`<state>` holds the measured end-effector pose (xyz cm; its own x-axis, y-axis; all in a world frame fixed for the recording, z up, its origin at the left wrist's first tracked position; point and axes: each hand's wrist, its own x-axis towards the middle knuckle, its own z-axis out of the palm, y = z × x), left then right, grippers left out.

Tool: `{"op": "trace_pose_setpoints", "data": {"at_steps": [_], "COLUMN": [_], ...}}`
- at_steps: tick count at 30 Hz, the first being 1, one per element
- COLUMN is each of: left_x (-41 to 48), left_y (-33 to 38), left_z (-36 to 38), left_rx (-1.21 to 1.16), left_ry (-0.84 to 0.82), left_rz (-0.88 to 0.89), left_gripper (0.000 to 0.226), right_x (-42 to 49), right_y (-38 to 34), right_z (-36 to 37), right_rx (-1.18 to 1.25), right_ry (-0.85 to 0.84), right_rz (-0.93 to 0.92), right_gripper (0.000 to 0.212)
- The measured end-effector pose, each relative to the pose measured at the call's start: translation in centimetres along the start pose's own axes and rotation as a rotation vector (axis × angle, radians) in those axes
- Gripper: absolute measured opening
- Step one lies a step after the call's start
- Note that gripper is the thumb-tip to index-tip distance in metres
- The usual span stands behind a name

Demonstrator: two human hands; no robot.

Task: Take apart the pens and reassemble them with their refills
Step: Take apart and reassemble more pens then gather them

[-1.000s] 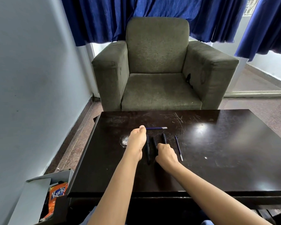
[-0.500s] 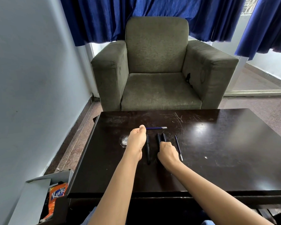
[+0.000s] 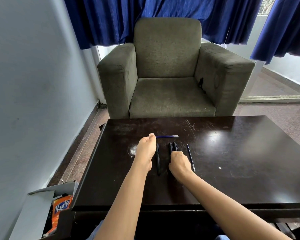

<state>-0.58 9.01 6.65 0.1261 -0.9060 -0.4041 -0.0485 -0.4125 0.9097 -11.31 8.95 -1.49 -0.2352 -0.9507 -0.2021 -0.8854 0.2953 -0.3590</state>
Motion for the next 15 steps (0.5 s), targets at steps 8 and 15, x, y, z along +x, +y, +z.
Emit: {"op": "trace_pose_setpoints", "data": {"at_steps": [8,15], "left_x": [0.08,0.08], "left_y": [0.05,0.00], "left_z": [-0.05,-0.09], "left_rx": [0.004,-0.004], "left_ry": [-0.017,-0.005], "left_rz": [0.013,0.004], "left_gripper": [0.034,0.035], "right_x": [0.24,0.35], "right_y": [0.09,0.35], "right_z": [-0.14,-0.17], "right_rx": [-0.010,-0.022], "right_ry": [0.012,0.018], "right_rz": [0.001,0.009], "right_gripper": [0.026,0.026]}}
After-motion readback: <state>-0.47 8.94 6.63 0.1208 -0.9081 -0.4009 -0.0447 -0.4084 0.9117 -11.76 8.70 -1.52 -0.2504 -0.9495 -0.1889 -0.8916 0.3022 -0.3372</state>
